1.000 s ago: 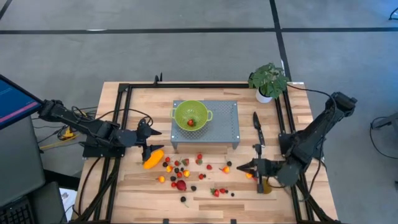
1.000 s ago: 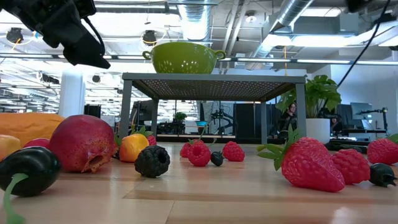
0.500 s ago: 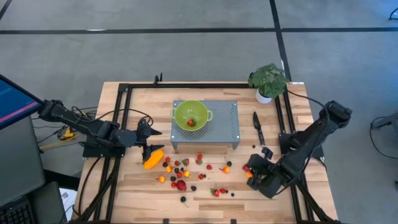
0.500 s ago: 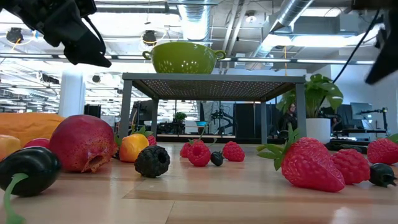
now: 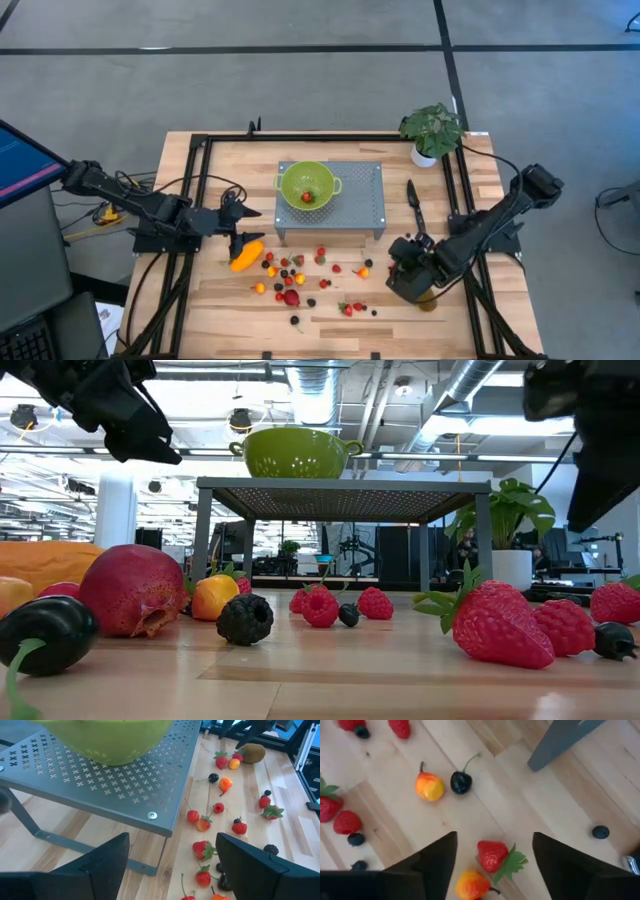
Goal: Pick & Place Fruit
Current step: Put the strawberry into the green strainer bowl on the shelf
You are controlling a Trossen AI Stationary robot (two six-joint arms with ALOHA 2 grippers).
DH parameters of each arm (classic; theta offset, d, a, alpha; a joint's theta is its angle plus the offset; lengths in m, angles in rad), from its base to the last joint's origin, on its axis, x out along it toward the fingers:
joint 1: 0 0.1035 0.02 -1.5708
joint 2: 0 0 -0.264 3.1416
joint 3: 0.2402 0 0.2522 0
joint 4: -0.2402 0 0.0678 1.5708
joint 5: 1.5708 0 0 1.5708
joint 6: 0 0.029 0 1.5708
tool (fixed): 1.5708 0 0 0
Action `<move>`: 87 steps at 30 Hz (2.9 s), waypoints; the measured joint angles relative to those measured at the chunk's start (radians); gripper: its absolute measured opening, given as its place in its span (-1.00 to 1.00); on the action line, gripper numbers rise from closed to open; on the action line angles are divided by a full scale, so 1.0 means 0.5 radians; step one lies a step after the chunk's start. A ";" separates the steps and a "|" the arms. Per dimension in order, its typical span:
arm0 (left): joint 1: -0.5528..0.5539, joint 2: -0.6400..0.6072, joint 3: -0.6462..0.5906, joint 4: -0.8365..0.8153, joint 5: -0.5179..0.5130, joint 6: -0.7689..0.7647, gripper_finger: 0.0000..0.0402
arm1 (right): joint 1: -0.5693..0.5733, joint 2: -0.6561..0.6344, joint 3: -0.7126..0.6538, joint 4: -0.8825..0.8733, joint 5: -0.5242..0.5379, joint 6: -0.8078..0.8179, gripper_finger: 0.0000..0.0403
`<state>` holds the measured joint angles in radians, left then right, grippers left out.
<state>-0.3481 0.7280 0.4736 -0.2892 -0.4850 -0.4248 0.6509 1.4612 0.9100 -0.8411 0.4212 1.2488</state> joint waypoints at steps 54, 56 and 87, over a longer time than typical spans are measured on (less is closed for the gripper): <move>0.000 0.001 0.000 0.114 0.000 0.000 0.45 | -0.156 0.459 -0.001 0.144 -0.428 -0.162 0.11; 0.000 0.000 0.000 0.122 -0.001 0.000 0.45 | -0.156 0.459 -0.001 0.144 -0.428 -0.163 0.06; 0.000 0.001 0.000 0.178 -0.001 0.000 0.45 | -0.372 0.457 -0.001 0.188 -0.316 -0.551 -0.41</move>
<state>-0.3482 0.7284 0.4736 -0.2004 -0.4854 -0.4248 0.4651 1.6897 0.9096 -0.7470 0.2631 0.9731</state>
